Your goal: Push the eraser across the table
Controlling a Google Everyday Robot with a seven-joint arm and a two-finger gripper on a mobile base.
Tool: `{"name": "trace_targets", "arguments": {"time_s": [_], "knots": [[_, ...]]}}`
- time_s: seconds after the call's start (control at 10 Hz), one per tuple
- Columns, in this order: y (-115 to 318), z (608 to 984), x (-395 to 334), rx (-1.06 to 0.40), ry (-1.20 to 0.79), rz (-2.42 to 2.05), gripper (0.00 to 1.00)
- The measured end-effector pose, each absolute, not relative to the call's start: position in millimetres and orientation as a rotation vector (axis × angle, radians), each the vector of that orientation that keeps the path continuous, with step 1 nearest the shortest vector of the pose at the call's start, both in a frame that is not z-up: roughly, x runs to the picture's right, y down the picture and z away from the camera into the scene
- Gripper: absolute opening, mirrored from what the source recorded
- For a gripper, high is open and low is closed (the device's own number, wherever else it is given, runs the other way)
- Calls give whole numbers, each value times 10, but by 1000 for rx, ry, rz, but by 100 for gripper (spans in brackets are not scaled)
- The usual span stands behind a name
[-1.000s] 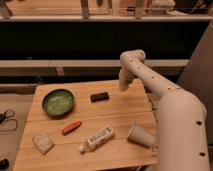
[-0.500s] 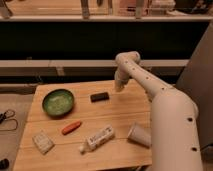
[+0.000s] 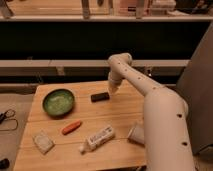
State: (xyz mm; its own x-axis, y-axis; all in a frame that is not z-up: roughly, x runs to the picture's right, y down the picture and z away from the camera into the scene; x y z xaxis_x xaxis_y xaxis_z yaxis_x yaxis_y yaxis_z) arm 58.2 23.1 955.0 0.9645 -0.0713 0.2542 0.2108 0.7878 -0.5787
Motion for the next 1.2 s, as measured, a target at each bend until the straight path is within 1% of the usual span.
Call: {"name": "trace_targets", "arguments": {"time_s": [0.3, 1.2], "knots": [[316, 9563, 255, -661, -255, -201, 0], [560, 9563, -131, -675, -306, -231, 0]]}}
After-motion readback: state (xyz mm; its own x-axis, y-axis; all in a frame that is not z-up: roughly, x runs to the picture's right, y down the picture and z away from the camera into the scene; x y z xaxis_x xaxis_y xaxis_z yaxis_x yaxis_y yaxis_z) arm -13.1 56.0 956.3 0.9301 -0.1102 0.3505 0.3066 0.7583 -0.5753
